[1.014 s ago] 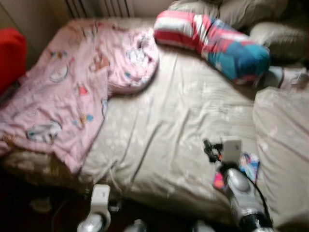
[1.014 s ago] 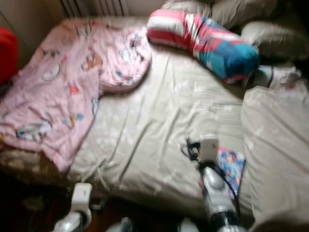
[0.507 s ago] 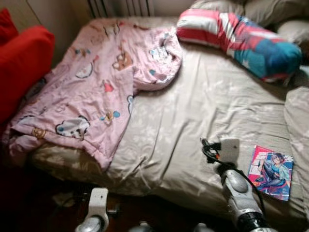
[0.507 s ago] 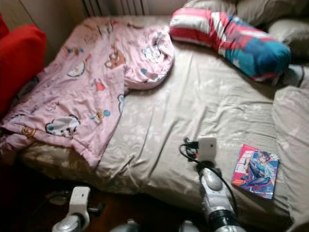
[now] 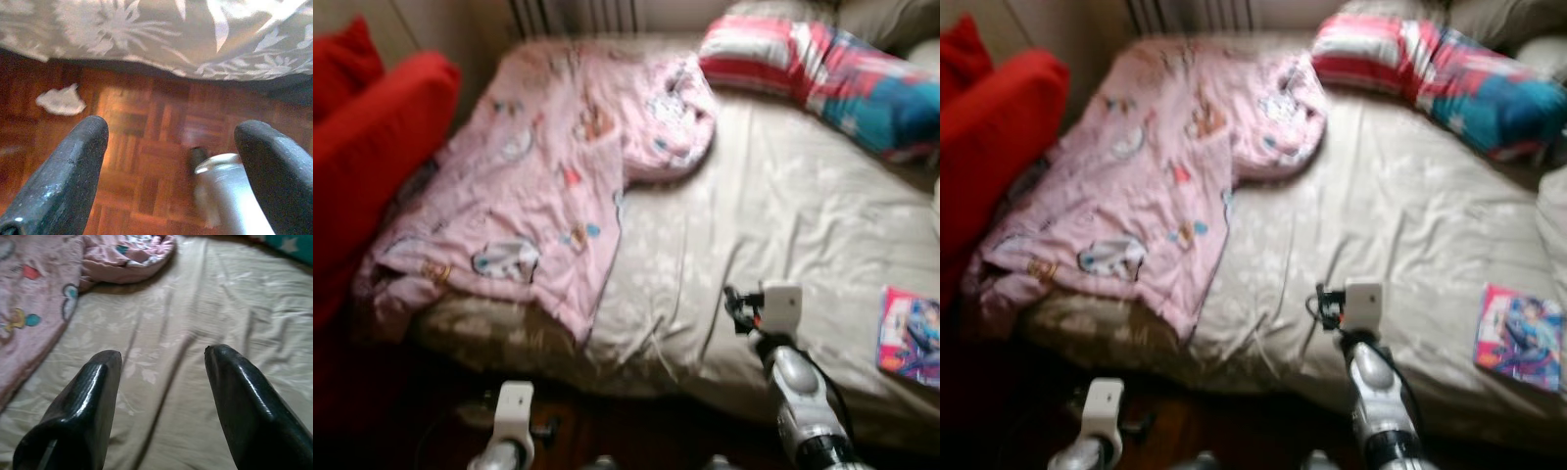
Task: Clean up the room
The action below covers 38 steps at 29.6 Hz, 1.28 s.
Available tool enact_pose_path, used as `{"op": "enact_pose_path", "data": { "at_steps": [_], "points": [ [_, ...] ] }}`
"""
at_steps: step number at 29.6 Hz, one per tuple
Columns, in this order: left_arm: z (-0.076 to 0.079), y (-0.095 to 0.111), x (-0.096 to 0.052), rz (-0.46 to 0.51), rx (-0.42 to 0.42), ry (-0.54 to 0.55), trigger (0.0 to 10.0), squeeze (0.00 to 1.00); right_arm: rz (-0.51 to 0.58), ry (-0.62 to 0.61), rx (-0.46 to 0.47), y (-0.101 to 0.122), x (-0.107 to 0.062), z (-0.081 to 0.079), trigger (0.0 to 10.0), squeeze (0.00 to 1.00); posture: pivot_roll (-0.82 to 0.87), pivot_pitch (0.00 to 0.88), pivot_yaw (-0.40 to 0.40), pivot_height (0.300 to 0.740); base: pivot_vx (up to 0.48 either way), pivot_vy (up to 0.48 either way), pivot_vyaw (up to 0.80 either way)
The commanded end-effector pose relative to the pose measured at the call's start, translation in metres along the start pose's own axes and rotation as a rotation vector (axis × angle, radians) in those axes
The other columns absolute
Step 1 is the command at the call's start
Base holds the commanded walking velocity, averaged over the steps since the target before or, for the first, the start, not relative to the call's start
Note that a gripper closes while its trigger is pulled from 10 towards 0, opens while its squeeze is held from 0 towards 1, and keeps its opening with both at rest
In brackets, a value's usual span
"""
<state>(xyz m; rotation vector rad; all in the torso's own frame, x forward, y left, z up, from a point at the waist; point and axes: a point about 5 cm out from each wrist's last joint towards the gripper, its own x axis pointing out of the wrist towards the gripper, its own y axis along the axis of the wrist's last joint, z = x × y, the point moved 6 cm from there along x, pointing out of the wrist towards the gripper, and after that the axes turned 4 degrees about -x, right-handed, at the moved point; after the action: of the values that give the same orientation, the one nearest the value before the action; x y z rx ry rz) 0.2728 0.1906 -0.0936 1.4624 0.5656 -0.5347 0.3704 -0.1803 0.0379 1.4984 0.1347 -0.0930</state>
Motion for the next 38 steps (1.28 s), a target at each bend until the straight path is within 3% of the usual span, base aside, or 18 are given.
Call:
{"op": "enact_pose_path", "data": {
  "at_steps": [1,19,38],
  "points": [
    [-0.0108,-0.0129,-0.0041,-0.04,0.005,0.024,10.0,0.0,-0.006,0.019,0.018,-0.0025,-0.0006,-0.011,10.0,0.0,-0.05,0.193,0.078,0.729,0.0,0.442,0.0],
    [-0.01,-0.0107,-0.0035,-0.033,0.006,0.022,10.0,0.0,-0.009,0.027,0.018,-0.0034,0.0001,-0.0134,10.0,0.0,-0.05,0.196,0.076,0.729,0.0,0.436,0.0],
    [-0.0088,-0.0087,-0.0031,-0.026,0.009,0.014,10.0,0.0,-0.006,0.033,0.017,-0.0033,0.0,-0.0145,10.0,0.0,-0.05,0.194,0.078,0.729,0.0,0.0,0.0]
  ]
}}
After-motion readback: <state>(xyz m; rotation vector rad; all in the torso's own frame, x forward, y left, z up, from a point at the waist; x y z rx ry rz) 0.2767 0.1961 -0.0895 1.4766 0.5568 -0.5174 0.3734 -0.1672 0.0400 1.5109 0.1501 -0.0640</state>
